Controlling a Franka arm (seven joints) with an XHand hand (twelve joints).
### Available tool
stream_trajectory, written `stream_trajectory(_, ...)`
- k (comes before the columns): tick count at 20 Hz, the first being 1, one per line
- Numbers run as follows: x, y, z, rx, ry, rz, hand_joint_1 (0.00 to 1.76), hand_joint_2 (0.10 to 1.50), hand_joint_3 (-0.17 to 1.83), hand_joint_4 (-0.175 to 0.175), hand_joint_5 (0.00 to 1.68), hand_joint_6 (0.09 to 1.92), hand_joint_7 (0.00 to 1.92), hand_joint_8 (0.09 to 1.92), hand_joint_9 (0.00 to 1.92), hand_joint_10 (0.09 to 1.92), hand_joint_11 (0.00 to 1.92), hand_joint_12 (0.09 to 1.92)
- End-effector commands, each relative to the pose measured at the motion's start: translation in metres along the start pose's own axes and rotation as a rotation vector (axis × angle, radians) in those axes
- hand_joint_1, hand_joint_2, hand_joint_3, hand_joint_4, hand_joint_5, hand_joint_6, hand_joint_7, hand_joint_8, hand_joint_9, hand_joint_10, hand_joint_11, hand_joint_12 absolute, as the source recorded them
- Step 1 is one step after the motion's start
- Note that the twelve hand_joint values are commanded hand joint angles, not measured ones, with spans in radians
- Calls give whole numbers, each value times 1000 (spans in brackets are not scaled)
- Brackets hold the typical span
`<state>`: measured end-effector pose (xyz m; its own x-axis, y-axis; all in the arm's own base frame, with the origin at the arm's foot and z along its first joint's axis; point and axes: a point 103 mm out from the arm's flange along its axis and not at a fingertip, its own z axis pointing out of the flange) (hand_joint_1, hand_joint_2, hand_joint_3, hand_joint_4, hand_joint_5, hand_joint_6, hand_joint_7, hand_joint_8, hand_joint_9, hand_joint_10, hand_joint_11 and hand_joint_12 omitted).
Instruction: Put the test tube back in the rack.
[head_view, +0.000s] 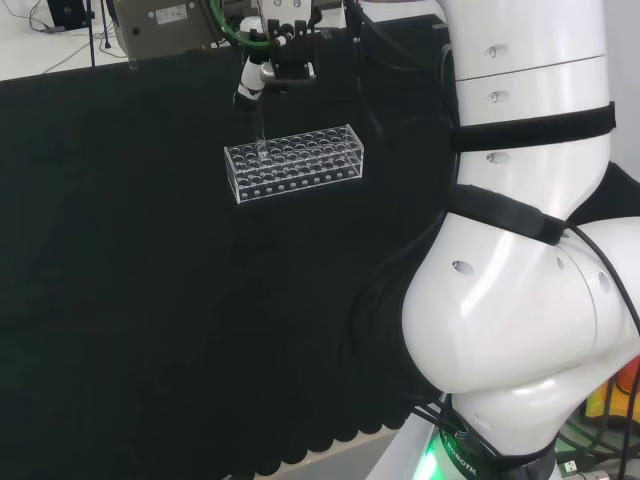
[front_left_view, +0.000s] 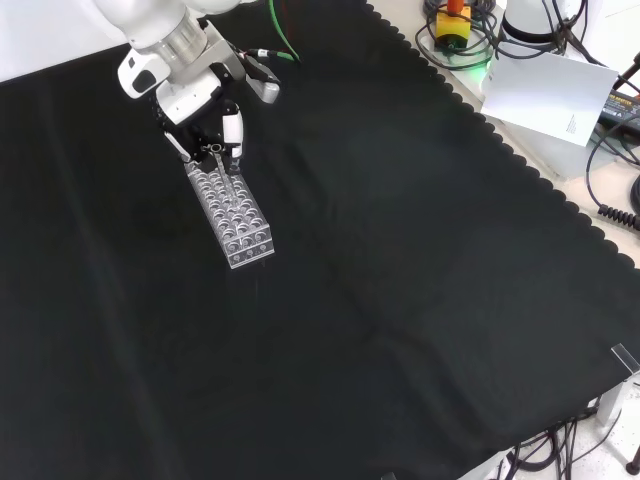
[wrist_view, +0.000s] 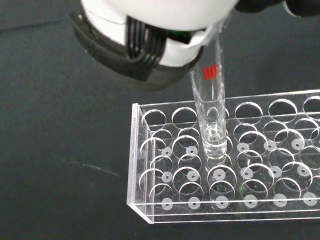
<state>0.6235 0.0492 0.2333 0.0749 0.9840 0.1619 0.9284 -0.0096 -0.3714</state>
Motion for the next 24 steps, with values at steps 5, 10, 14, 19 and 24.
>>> stream_trajectory(5,-2,0,3,11,2,4,1243,605,625,-175,1579,87,1913,135,1823,145,1454,708)
stream_trajectory(10,-8,1,14,16,15,4,1243,605,625,-175,1579,87,1913,135,1823,144,1454,708)
stream_trajectory(14,-12,5,26,32,12,9,1243,605,625,-175,1579,87,1913,134,1823,144,1454,708)
stream_trajectory(19,-11,8,33,43,13,9,1243,605,624,-175,1579,87,1913,134,1823,144,1453,708)
stream_trajectory(24,-11,12,39,55,20,3,1244,605,625,-175,1579,87,1913,133,1822,143,1453,708)
